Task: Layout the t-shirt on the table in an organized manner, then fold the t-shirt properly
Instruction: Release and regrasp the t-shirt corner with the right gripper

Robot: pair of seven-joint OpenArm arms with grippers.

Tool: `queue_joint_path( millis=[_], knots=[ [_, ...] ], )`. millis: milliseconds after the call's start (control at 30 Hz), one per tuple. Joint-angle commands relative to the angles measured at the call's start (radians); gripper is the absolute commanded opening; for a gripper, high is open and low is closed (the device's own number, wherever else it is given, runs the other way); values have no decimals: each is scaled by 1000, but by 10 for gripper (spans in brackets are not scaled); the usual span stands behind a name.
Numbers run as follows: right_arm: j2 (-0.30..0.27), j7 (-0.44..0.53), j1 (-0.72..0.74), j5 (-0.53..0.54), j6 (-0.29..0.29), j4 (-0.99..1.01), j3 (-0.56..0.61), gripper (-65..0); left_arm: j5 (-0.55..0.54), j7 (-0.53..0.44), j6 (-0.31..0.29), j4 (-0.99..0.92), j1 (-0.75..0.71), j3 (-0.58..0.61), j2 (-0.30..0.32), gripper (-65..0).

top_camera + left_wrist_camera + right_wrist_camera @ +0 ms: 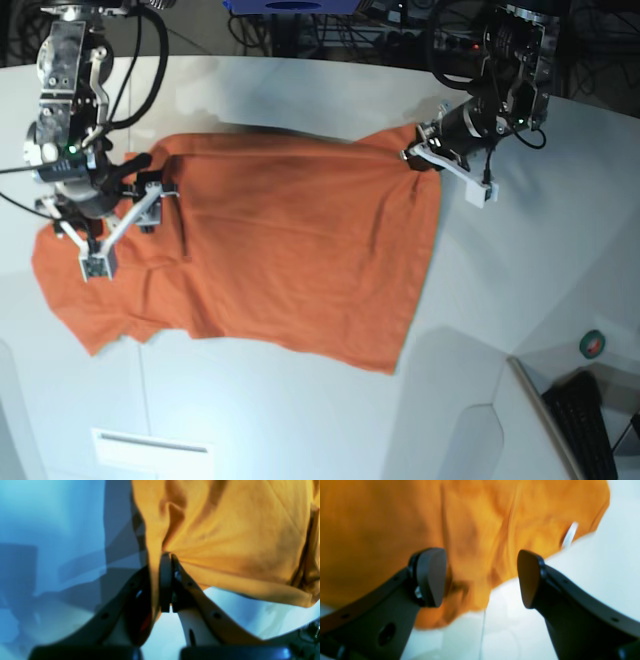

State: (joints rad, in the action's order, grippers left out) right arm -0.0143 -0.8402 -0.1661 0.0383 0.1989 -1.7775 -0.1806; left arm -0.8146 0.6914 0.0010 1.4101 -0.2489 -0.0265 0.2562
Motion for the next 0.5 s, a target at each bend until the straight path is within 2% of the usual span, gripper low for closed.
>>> queue_joint_path(
  millis=[0, 133, 200, 267, 467],
  knots=[
    [-14, 22, 66, -1, -2, 32, -15, -251, -2, -14, -3, 19, 0, -17, 10, -650],
    [-40, -12, 293, -2, -5, 325, -30, -254, -1, -12, -3, 19, -13, -54, 18, -650],
    [-52, -12, 351, -2, -26, 423, -23, -254, -1, -12, -3, 19, -13, -48, 24, -650],
    [-54, -14, 373, -2, -62, 448, 6, -254, -1, -12, -3, 19, -13, -48, 22, -650],
    [-62, -40, 351, -2, -69, 396, 255, -246, -1, -12, -3, 19, -13, -46, 19, -650]
  ],
)
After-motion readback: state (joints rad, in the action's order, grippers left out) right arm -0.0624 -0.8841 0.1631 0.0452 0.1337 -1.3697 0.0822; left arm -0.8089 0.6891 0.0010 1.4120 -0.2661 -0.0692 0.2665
